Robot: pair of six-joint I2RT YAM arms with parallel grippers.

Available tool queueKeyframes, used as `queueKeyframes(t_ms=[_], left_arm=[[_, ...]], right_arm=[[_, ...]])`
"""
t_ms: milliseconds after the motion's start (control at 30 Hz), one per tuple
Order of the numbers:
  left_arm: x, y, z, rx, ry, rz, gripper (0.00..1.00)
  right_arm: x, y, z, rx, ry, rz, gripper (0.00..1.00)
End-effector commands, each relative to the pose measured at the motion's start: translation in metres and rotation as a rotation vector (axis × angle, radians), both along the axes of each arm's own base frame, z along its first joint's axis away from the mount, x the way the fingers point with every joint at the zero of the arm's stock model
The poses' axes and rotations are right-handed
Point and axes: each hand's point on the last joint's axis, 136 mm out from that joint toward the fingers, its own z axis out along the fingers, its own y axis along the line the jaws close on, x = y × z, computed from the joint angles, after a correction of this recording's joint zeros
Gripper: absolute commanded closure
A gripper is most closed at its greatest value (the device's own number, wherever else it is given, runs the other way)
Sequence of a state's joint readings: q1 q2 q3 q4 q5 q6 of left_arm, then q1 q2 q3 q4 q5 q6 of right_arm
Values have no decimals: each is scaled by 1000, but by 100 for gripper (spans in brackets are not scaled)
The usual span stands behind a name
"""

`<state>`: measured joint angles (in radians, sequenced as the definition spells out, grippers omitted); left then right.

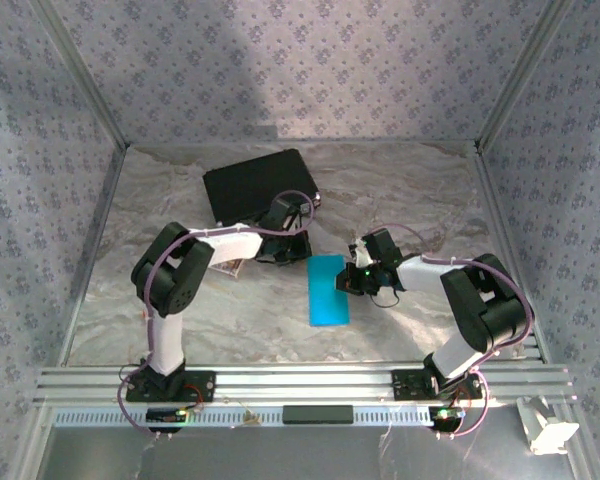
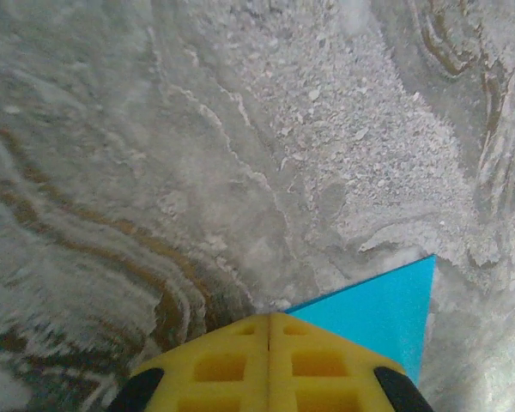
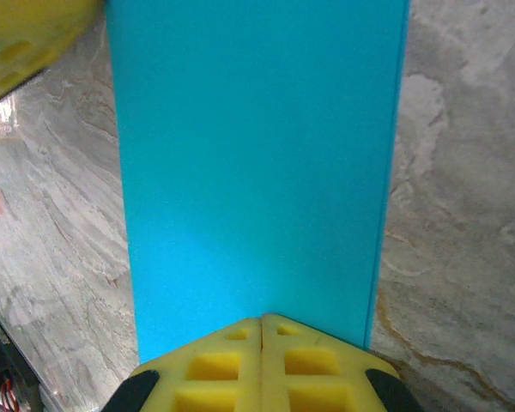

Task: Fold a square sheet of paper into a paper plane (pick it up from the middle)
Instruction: First fold the square sheet of paper in half at the center of the table, then fold the triangle a second time at the center of the table.

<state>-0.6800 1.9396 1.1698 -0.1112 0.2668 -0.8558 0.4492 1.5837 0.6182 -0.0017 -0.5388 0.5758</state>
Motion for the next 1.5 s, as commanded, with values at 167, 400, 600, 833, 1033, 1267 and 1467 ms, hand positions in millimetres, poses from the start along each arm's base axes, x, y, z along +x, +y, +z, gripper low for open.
queueKeyframes(t_ms=[167, 400, 600, 833, 1033, 1267, 1467], left_arm=[[-9, -7, 40, -45, -90, -53, 92], [-13, -25, 34, -90, -59, -147, 92], [-12, -27, 17, -94, -16, -158, 93], [-10, -25, 2, -102, 12, -159, 93], [-9, -14, -17, -85, 44, -139, 93], [-19, -3, -39, -64, 87, -124, 94], [-25, 4, -50, -51, 114, -106, 95]], right_arm=[[-11, 8, 18, 43, -31, 63, 92], [-10, -66, 57, -190, -171, -253, 68], [-37, -86, 52, -122, -109, -338, 61], [-54, -67, 39, -2, -34, -308, 60], [-66, -45, 37, 55, 39, -219, 55], [-81, -24, 16, 37, 172, -158, 53], [-83, -10, 18, 78, 174, -138, 53]])
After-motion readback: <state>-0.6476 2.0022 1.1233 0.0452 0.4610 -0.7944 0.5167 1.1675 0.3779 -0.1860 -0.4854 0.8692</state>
